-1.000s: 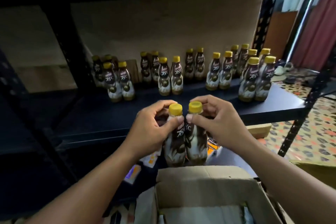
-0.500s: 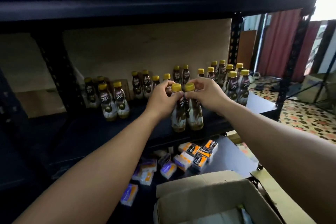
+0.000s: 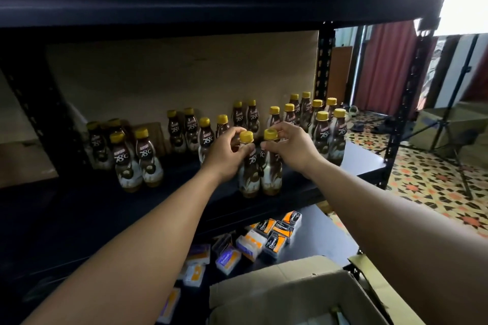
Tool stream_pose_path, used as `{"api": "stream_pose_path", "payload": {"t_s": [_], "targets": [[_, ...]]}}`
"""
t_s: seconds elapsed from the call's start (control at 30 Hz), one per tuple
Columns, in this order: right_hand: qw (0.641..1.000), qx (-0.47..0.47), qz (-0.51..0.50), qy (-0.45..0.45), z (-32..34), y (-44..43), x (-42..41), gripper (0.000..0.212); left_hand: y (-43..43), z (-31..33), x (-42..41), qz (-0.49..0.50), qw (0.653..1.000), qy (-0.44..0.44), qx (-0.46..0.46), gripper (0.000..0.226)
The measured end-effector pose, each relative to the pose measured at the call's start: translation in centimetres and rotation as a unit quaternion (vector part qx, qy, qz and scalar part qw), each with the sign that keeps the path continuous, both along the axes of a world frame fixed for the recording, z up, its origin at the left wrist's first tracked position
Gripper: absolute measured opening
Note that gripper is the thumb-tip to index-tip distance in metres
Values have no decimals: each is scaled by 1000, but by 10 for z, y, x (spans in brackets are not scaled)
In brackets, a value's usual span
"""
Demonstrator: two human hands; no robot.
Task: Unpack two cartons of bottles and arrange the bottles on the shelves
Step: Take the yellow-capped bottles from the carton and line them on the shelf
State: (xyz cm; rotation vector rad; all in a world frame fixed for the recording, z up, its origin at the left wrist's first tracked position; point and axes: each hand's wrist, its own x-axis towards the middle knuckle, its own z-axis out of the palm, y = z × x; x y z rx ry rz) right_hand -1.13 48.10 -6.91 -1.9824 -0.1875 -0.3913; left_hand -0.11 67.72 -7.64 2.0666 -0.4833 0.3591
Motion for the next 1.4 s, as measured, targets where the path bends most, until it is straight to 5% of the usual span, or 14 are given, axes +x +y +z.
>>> {"api": "stream_pose_path", "payload": {"t_s": [0.33, 0.6, 1.4], "targets": [[996, 18, 89, 11, -5, -16, 5, 48, 3, 6, 5, -9, 999, 30, 6, 45], [996, -47, 68, -39, -4, -23, 21, 43, -4, 13, 13, 26, 997, 3, 79, 42], [991, -119, 47, -45, 4, -45, 76, 42, -33, 23, 53, 55, 993, 4, 101, 41]]}}
